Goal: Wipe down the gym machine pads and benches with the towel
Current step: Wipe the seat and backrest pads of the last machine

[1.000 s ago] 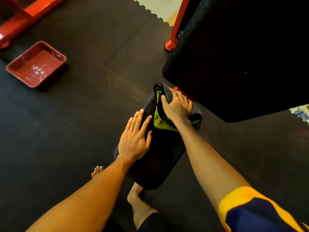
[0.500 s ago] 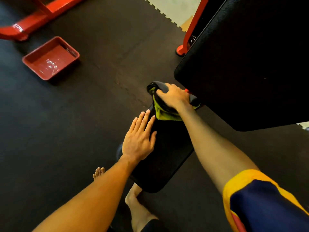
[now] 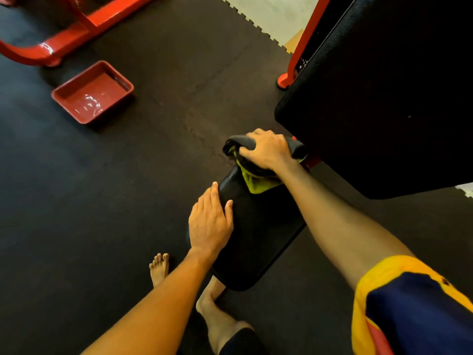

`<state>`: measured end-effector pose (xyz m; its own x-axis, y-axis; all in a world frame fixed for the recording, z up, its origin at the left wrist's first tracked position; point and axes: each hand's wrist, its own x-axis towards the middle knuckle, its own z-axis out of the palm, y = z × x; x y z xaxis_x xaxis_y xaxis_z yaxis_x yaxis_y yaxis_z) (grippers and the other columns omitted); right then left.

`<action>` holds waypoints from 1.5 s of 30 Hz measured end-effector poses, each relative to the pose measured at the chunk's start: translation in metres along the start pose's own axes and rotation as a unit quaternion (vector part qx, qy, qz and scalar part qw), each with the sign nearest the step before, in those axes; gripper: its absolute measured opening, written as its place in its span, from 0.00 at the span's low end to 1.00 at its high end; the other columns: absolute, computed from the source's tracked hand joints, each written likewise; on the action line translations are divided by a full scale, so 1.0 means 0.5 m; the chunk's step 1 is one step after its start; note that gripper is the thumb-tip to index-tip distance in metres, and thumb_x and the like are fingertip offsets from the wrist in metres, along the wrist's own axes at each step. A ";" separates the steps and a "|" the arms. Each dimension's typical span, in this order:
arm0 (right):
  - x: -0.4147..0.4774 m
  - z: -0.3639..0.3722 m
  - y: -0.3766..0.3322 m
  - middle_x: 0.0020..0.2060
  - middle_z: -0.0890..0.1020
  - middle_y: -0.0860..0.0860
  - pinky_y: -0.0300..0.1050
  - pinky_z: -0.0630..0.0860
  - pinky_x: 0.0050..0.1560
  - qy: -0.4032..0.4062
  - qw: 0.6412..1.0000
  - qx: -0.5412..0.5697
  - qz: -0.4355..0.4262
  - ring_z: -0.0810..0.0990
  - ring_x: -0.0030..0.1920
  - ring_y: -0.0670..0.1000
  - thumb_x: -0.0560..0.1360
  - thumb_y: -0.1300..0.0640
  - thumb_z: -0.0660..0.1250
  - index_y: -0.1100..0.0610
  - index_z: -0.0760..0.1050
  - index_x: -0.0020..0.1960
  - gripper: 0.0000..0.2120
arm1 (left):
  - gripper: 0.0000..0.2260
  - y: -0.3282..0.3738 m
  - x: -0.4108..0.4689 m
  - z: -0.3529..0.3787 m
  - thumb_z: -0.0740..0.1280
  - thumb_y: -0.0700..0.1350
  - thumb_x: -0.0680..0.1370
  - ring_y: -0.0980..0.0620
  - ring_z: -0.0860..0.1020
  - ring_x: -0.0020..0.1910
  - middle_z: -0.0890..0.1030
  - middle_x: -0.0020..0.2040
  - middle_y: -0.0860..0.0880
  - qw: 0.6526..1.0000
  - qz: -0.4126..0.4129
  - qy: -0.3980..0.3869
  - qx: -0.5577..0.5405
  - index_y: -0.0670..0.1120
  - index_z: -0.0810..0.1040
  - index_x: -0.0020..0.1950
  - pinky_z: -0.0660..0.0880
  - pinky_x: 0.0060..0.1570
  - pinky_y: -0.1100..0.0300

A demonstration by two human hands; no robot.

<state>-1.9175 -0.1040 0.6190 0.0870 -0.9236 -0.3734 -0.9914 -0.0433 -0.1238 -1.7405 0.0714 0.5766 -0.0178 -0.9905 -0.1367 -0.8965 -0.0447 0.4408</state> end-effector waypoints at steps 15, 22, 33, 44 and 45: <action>-0.068 0.082 -0.052 0.72 0.74 0.49 0.63 0.48 0.80 0.078 0.994 -0.034 -0.072 0.62 0.79 0.56 0.75 0.34 0.57 0.49 0.77 0.70 0.31 | 0.23 -0.023 -0.057 -0.016 0.57 0.56 0.85 0.48 0.77 0.63 0.78 0.67 0.46 0.997 -0.071 0.014 -0.038 0.44 0.69 0.75 0.75 0.60 0.53; -0.212 0.140 0.018 0.83 0.57 0.49 0.63 0.46 0.81 0.114 0.959 -0.036 -0.258 0.50 0.84 0.55 0.79 0.37 0.59 0.43 0.60 0.82 0.33 | 0.18 -0.025 -0.054 -0.014 0.56 0.54 0.85 0.50 0.78 0.59 0.79 0.63 0.48 0.995 -0.074 0.027 -0.059 0.46 0.71 0.71 0.74 0.55 0.56; -0.115 0.121 -0.127 0.73 0.73 0.51 0.65 0.40 0.80 0.073 0.991 -0.044 -0.099 0.57 0.81 0.57 0.78 0.38 0.60 0.51 0.76 0.71 0.27 | 0.14 -0.029 -0.047 -0.011 0.60 0.51 0.83 0.49 0.79 0.53 0.80 0.57 0.49 0.994 -0.077 0.037 -0.072 0.48 0.73 0.66 0.73 0.48 0.56; -0.131 0.121 -0.006 0.82 0.61 0.50 0.64 0.46 0.81 0.142 0.981 -0.040 -0.125 0.54 0.83 0.56 0.78 0.36 0.58 0.41 0.65 0.79 0.31 | 0.22 -0.035 -0.043 -0.019 0.57 0.59 0.84 0.50 0.79 0.59 0.80 0.63 0.49 0.989 -0.112 0.018 -0.094 0.48 0.71 0.74 0.76 0.56 0.52; -0.135 0.129 -0.032 0.82 0.61 0.50 0.64 0.45 0.81 0.144 0.985 -0.029 -0.095 0.53 0.83 0.57 0.78 0.36 0.57 0.42 0.66 0.79 0.31 | 0.22 -0.032 -0.041 -0.023 0.57 0.59 0.84 0.49 0.80 0.59 0.81 0.62 0.49 0.987 -0.128 0.018 -0.100 0.48 0.72 0.73 0.76 0.55 0.52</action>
<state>-1.9010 -0.0165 0.5868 0.2482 -0.9661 -0.0710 -0.9645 -0.2397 -0.1107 -1.7206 0.0911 0.5824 0.2176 -0.9472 -0.2356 -0.7644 -0.3155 0.5623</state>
